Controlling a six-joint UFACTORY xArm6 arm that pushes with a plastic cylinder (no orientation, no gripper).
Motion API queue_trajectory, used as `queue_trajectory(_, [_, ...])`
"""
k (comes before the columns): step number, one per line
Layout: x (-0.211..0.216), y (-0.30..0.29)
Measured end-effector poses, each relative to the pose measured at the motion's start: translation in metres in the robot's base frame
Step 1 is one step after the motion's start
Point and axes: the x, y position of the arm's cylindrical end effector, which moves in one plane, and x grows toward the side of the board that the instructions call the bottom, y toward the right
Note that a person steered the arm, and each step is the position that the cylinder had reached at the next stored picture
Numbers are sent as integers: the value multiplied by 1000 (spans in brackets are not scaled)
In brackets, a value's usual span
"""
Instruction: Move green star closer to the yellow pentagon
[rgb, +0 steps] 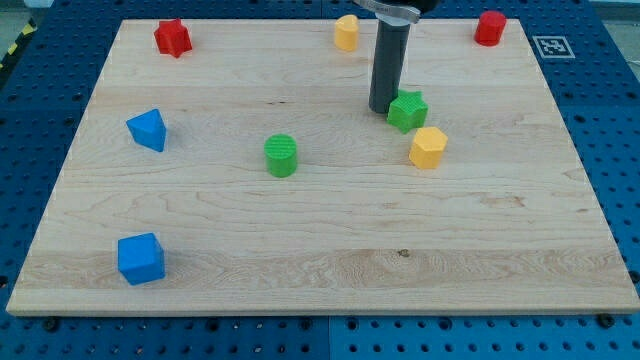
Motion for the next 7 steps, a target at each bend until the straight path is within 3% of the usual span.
queue_trajectory(4, [5,38])
queue_trajectory(7, [36,46])
